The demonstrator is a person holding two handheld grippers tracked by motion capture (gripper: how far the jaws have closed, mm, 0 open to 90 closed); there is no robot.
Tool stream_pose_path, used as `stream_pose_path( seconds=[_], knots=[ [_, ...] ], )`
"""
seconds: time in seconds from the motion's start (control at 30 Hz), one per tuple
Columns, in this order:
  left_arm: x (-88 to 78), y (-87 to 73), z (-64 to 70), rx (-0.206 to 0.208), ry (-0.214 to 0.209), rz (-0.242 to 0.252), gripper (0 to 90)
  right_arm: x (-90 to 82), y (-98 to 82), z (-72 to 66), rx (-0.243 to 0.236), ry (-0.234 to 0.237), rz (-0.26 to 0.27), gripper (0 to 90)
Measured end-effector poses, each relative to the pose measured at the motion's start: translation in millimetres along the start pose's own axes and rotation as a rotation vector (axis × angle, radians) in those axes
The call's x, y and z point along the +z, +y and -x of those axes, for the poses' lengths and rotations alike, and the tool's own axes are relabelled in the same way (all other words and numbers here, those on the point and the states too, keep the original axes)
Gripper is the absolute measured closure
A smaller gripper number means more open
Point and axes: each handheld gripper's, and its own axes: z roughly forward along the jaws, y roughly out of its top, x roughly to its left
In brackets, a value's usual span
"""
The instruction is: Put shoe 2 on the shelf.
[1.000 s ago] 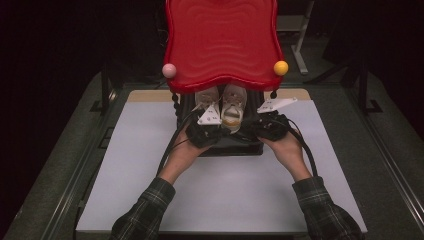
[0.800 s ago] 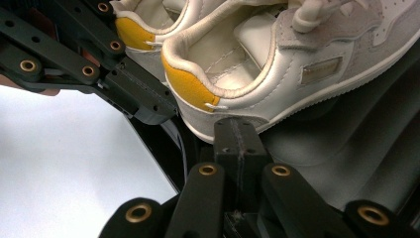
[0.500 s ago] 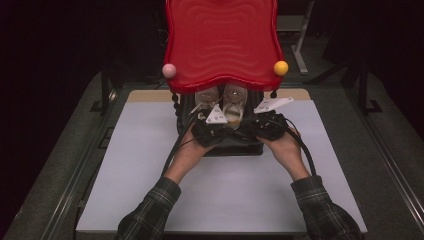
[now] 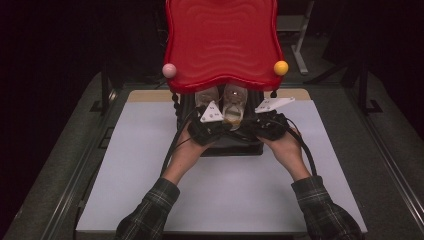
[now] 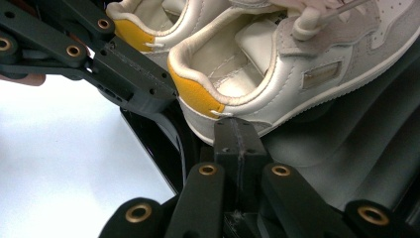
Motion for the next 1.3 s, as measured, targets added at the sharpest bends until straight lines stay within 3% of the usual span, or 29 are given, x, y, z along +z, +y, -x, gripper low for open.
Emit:
stream_pose_path(
  seconds=[0.2,0.4,0.57,0.77,1.1,1.3],
  knots=[
    [-1.9,-0.5,0.7,0.003,-0.005,-0.011,89.3,0.4,-0.7,-0.9,-0.001,0.005,-0.005,89.5],
    [-15.3,-8.2,8.6,0.009,-0.039,-0.047,73.9,-9.7,-7.5,-5.7,-0.004,0.050,0.001,81.8],
    [-26.5,-21.0,15.8,-0.027,-0.072,-0.070,56.4,-21.7,-14.6,-10.6,-0.010,0.074,-0.023,66.1],
    [-39.6,-34.4,20.4,-0.052,-0.098,-0.085,43.9,-33.3,-27.3,-15.0,0.000,0.074,-0.045,51.7],
    [-66.3,-62.6,23.1,-0.085,-0.062,-0.101,32.9,-52.4,-59.9,-15.4,0.026,0.039,-0.060,42.3],
    [-88.5,-95.0,20.0,-0.091,-0.014,-0.138,29.2,-66.6,-86.8,-13.5,0.083,0.028,-0.065,38.8]
  ],
)
